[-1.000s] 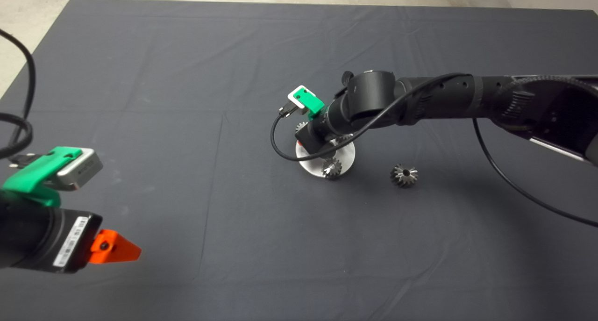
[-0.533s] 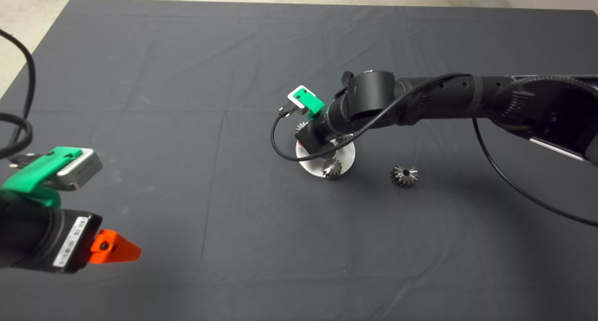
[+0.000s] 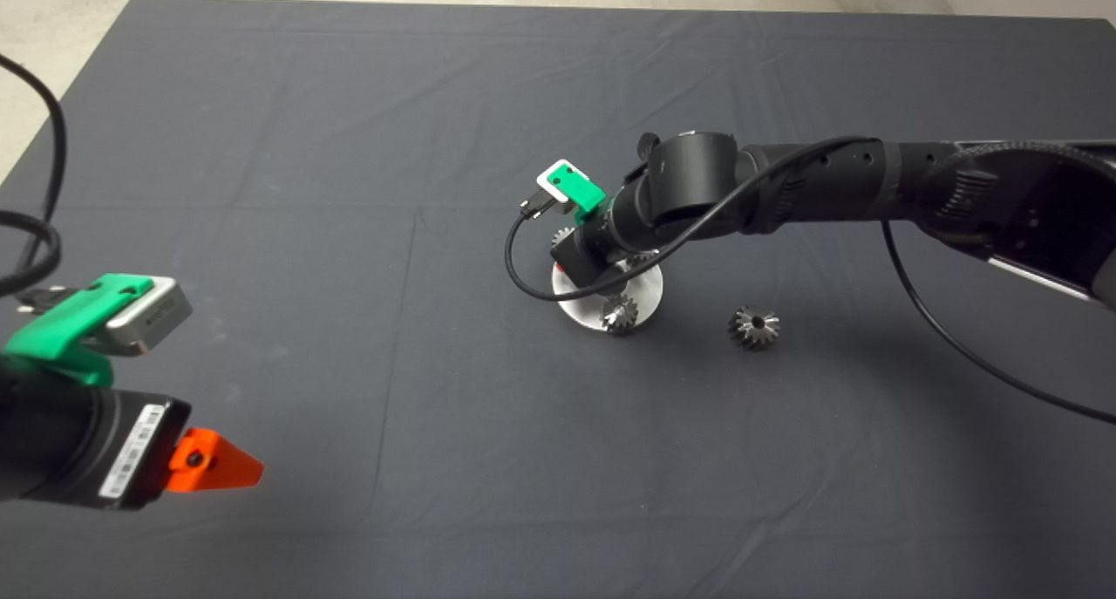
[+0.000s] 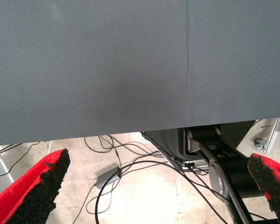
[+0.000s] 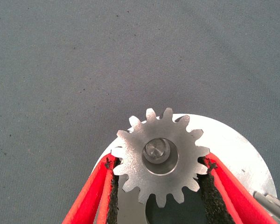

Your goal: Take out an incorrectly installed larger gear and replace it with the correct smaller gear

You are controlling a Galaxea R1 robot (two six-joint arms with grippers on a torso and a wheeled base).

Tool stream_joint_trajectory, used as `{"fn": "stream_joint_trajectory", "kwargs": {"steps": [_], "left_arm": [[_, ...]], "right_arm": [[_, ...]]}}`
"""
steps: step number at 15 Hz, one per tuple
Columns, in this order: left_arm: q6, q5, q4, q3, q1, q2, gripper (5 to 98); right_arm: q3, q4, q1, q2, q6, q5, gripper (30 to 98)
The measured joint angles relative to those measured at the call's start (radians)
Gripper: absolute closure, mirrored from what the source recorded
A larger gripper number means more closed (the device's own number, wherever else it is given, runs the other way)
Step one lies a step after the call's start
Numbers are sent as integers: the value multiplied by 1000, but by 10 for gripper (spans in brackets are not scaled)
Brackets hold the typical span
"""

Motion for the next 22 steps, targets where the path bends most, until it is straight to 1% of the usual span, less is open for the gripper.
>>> {"fn": "stream_joint_trajectory", "kwargs": {"steps": [2, 4, 8, 9, 10, 20, 22], "left_arm": [[0, 0, 0, 0, 0, 0, 55], [0, 0, 0, 0, 0, 0, 55], [0, 0, 0, 0, 0, -3, 55], [0, 0, 0, 0, 0, -5, 55], [0, 0, 0, 0, 0, -5, 55], [0, 0, 0, 0, 0, -5, 55], [0, 0, 0, 0, 0, -5, 55]], "right_arm": [[1, 0, 0, 0, -1, -5, 895], [1, 0, 0, -1, -2, -16, 895], [16, -2, 0, -3, -2, -23, 895], [34, -2, 0, -8, -2, -33, 895], [44, -1, 0, -13, -2, -37, 895], [53, -3, 0, -24, 2, -36, 895], [53, -8, 0, -24, 31, -36, 895]]}}
